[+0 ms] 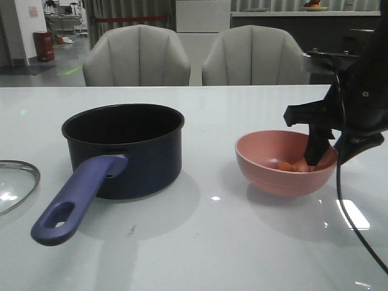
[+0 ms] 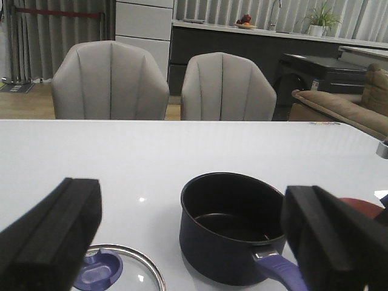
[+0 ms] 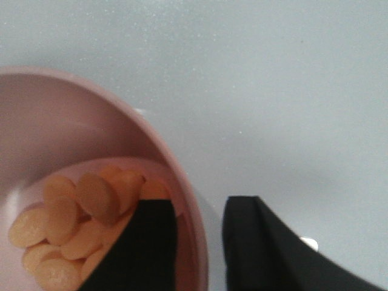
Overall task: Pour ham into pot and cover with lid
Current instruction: 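Grasp the rim of the pink bowl with the right gripper, then lift the pink bowl and carry it over the saucepan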
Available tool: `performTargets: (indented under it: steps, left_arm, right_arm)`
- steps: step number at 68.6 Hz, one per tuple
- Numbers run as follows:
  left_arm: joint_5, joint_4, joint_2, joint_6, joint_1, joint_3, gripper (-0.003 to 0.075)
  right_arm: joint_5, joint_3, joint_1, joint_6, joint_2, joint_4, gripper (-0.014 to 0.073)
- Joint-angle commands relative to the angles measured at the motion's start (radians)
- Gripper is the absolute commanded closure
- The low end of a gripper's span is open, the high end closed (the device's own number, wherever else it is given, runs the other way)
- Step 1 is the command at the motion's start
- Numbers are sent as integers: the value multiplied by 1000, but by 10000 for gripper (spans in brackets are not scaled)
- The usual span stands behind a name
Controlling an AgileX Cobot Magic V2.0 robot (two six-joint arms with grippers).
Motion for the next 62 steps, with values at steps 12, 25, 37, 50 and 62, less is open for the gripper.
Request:
performTargets:
  steps: [12, 25, 37, 50, 62]
  left_arm:
    - [-80, 0, 11, -5, -8, -27, 85]
    - [-80, 0, 11, -5, -8, -27, 85]
    - [-80, 0, 11, -5, -8, -27, 85]
    - [-80, 0, 11, -5, -8, -27, 85]
    - [-80, 0, 11, -5, -8, -27, 85]
  right_arm:
    - [-40, -42, 0, -6, -45, 30, 458]
    - [-53, -52, 0, -4, -50, 76, 457]
    - [102, -191, 30, -68, -69, 69, 457]
    - [196, -395, 167, -89, -72, -33, 457]
    - [185, -544, 317, 14, -42, -194, 457]
